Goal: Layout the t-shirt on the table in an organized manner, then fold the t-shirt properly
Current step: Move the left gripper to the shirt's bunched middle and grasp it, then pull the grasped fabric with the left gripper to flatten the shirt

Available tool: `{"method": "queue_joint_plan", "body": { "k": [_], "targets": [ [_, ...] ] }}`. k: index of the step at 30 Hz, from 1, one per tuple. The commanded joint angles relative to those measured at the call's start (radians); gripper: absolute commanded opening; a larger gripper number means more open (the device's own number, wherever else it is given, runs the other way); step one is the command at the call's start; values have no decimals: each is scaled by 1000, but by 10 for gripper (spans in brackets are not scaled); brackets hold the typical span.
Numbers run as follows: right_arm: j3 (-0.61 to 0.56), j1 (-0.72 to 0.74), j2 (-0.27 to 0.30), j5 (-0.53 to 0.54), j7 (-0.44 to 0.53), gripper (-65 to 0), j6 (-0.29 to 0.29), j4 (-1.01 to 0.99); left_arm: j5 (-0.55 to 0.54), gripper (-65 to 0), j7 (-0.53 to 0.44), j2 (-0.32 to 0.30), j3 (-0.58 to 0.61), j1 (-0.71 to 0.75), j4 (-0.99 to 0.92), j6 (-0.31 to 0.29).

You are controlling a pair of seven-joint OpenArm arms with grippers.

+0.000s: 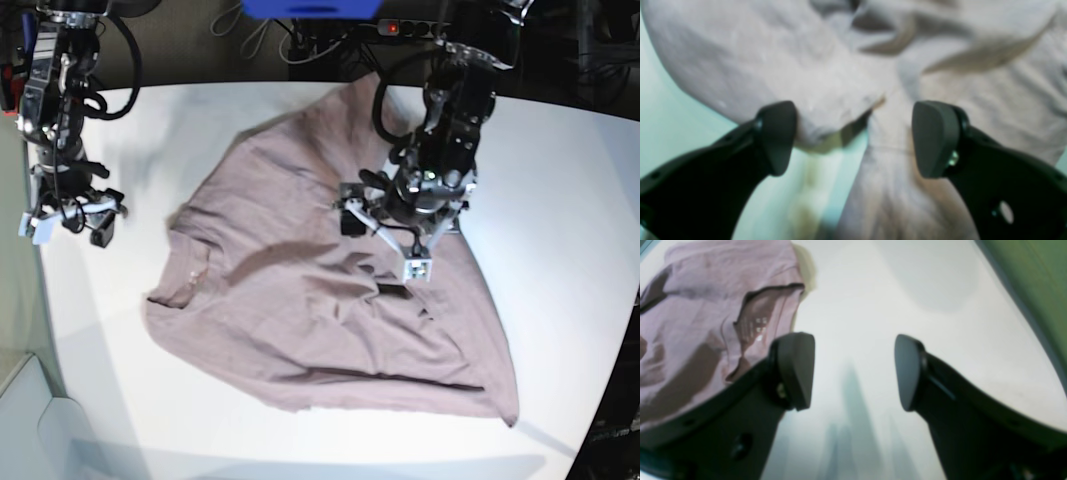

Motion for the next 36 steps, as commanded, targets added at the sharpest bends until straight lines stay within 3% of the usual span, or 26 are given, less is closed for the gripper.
{"method": "queue_joint_plan", "body": {
  "k": [1, 6, 14, 15, 17, 21, 29, 31, 36],
  "targets": [
    [6, 11, 12, 9, 27, -269, 11, 15, -6, -122, -11, 5, -2, -24, 13, 27],
    [6, 22, 10, 9, 24, -269, 11, 14, -6, -122, -12, 5, -2, -79, -99, 27],
    [8, 14, 10, 11, 25, -269, 11, 12, -6, -127, -46, 3, -2, -74, -120, 24],
    [8, 14, 10, 11, 25, -269, 11, 12, -6, -147, -46, 2, -2, -74, -120, 24],
    [9, 14, 10, 11, 25, -269, 11, 12, -6, -248, -46, 0, -2, -76, -120, 21],
    [8, 14, 10, 11, 25, -269, 11, 12, -9, -559, -52, -1, -6, -79, -120, 19],
    [9, 14, 12, 11, 25, -269, 11, 12, -11, -612, -52, -4, -16, -73, -73, 22],
    [11, 14, 13, 11, 25, -269, 11, 12, -12, -650, -52, -1, -62, -42, 1, 24],
    [11, 14, 15, 11, 25, -269, 11, 12, -17, -647, -52, 3, -189, 18, 223, 21]
  ]
}}
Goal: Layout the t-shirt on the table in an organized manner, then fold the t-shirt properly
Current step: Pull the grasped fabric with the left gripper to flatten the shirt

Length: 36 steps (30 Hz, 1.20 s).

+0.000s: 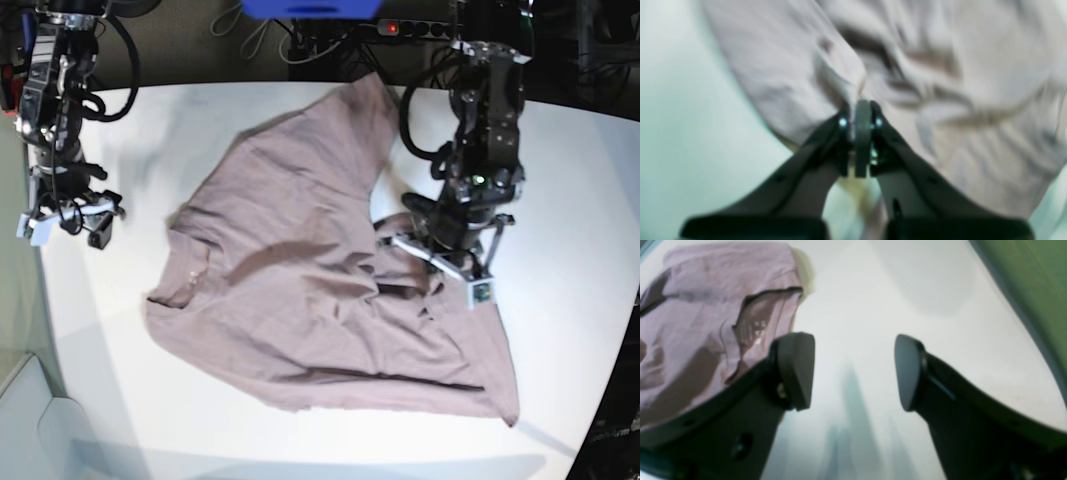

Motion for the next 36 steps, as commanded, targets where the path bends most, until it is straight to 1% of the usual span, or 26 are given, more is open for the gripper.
{"method": "queue_joint_plan", "body": {
  "k": [1, 3, 5, 7, 9, 12, 14, 18, 19, 20, 25, 28, 33, 36],
  "targets": [
    [7, 8, 12, 10, 28, -269, 11, 15, -10, -647, -15, -2, -20, 5, 67, 14],
    [7, 8, 12, 10, 28, -269, 11, 15, -20, -647, -15, -6, -83, 51, 135, 14],
    [5, 10, 12, 10, 28, -269, 11, 15, -75, -647, -17, -20, -175, 87, 153, 13],
    [1, 11, 10, 10, 28, -268, 11, 15, -187, -647, -17, -37, -299, 112, 150, 11],
    [1, 11, 9, 10, 28, -268, 11, 15, -322, -647, -17, -54, -448, 140, 149, 11],
    [-2, 16, 7, 10, 27, -268, 12, 15, -498, -647, -11, -95, -636, 186, 149, 10],
    [-19, 16, 7, 10, 28, -268, 12, 15, -580, -647, -11, -126, -738, 216, 149, 10],
    [-44, 19, 7, 10, 30, -268, 12, 15, -656, -647, -14, -169, -882, 267, 127, 8],
    [-55, 21, 7, 10, 30, -268, 12, 15, -658, -647, -14, -175, -905, 279, 124, 8],
    [-65, 30, 7, 10, 30, -268, 12, 15, -656, -647, -14, -175, -920, 288, 113, -6],
    [-127, 47, 7, 10, 28, -268, 12, 13, -652, -648, -14, -169, -960, 296, -2, -151],
    [-179, 65, 7, 9, 24, -267, 12, 13, -652, -648, -15, -169, -965, 296, -123, -219],
    [-262, 74, 12, 7, 24, -266, 12, 1, -650, -648, -17, -175, -966, 290, -261, -273],
    [-312, 68, 12, 7, 24, -266, 12, 1, -607, -648, -63, -177, -966, 290, -287, -289]
  ]
}}
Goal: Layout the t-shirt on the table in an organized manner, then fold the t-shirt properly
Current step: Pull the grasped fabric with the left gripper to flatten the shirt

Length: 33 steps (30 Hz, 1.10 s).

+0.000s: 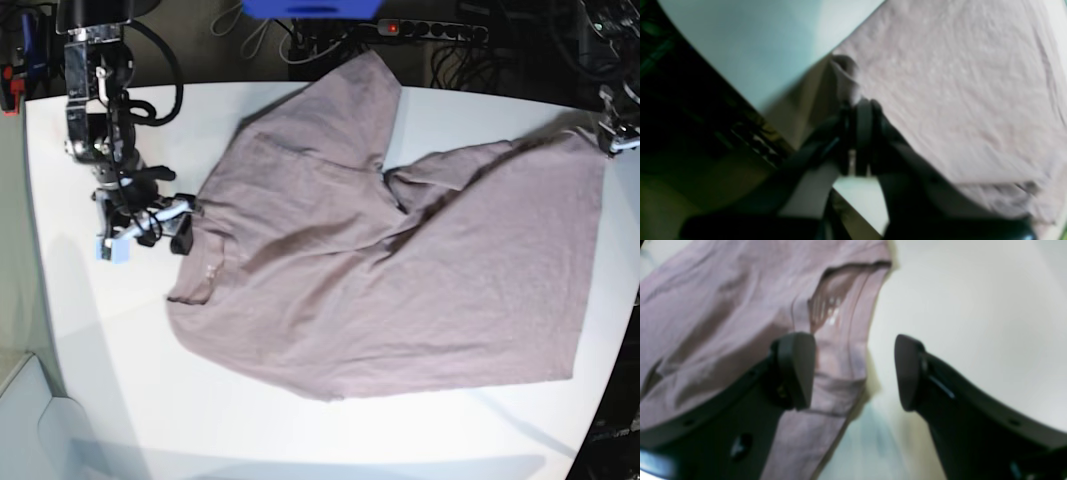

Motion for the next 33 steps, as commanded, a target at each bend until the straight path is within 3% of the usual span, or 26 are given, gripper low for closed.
{"method": "queue_joint_plan", "body": {
  "k": [1, 7, 17, 21, 27, 30, 33],
  "targets": [
    [-8, 5, 9, 9, 23, -266, 12, 16, 12, -648, -28, -21, -8, -2, 11, -11],
    [-19, -55, 7, 9, 21, -266, 9, 27, 84, -648, -40, -21, -7, -18, 6, -65],
    [-28, -113, -37, 12, 24, -276, 15, 47, 84, -648, -32, -19, 0, -68, 5, -67],
    [-28, -109, -48, 10, 21, -324, 110, 80, 84, -648, -31, -21, 0, -73, 5, -67],
    [-28, -107, -60, 7, 21, -331, 58, 37, 84, -648, -31, -21, 0, -74, 5, -67],
    [-31, -107, -69, 7, 21, -333, 84, 28, 84, -648, -32, -19, 0, -74, 5, -67],
    [-76, -107, -76, 7, 21, -337, 146, 24, 84, -648, -34, -19, 0, -74, 5, -67]
  ]
}}
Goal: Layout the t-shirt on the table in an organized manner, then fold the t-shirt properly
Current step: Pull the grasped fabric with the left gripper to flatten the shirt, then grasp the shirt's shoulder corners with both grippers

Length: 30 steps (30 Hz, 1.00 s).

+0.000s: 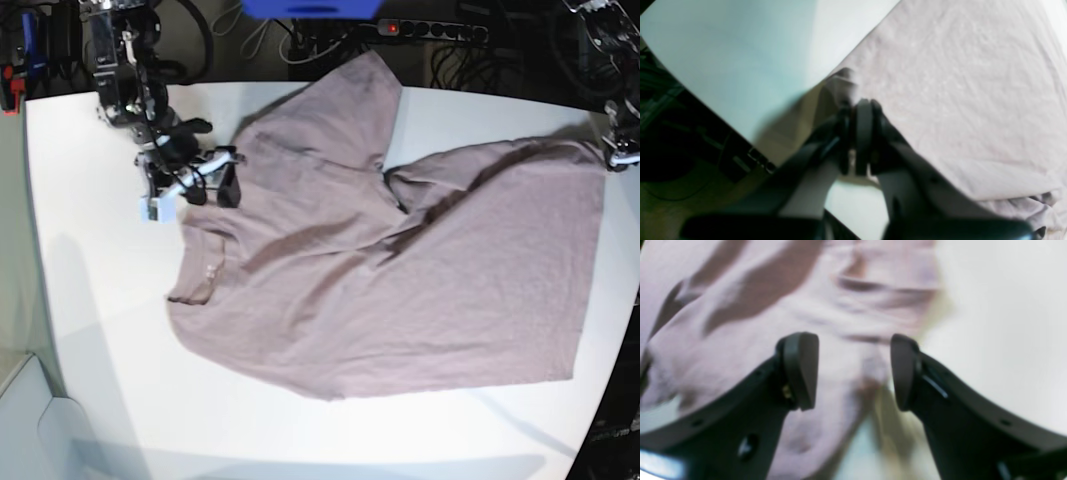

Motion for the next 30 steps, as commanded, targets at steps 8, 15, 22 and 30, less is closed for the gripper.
{"method": "queue_joint_plan", "body": {
  "k": [8, 15, 22, 30],
  "targets": [
    [-142, 75, -1, 11, 21, -412, 35, -108, -12, -648, -20, -21, -9, -3, 17, -7],
    [-99, 114, 47, 12, 24, -513, 33, -237, -12, -648, -20, -22, -12, -3, 17, -7],
    [48, 98, 111, 11, 22, -529, 32, -260, -11, -648, -20, -22, -12, -33, 16, -7],
    [120, 129, 163, 14, 21, -529, 35, -245, -11, -648, -14, -19, -4, -70, 16, -7]
  ]
}}
